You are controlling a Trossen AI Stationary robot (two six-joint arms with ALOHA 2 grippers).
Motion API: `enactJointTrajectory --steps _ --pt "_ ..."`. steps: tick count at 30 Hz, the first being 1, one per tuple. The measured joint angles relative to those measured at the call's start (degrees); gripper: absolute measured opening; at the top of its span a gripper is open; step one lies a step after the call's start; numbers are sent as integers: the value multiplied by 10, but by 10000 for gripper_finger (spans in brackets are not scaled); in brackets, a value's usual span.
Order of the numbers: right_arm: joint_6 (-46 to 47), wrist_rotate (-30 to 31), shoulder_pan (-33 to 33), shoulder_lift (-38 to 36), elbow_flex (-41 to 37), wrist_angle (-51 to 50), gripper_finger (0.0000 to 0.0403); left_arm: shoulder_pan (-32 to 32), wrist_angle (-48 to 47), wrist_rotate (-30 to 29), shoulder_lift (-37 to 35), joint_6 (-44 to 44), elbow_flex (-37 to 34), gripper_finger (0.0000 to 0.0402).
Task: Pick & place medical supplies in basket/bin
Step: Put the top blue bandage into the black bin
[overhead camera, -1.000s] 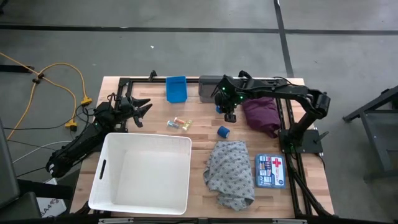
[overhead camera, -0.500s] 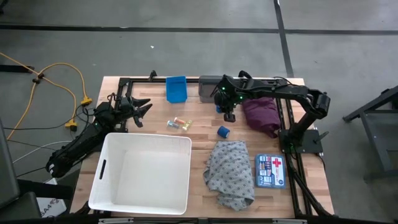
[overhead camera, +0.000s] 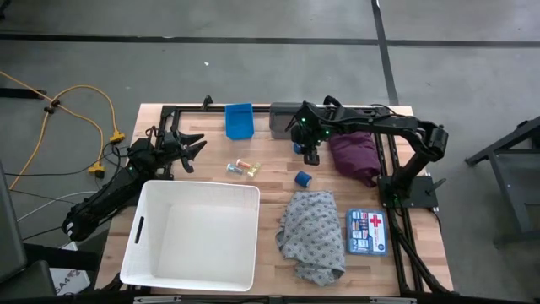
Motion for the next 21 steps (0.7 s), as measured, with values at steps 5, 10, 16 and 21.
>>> enactJointTrajectory --steps 5,10,16,21 --pt "-4 23 4 29 0 -3 177 0 0 0 0 0 0 136" --pt "-5 46 4 54 0 2 173 0 0 0 0 0 0 136" --pt "-2 65 3 62 0 11 172 0 0 0 0 0 0 136" --pt "-1 89 2 62 0 13 171 0 0 0 0 0 0 136"
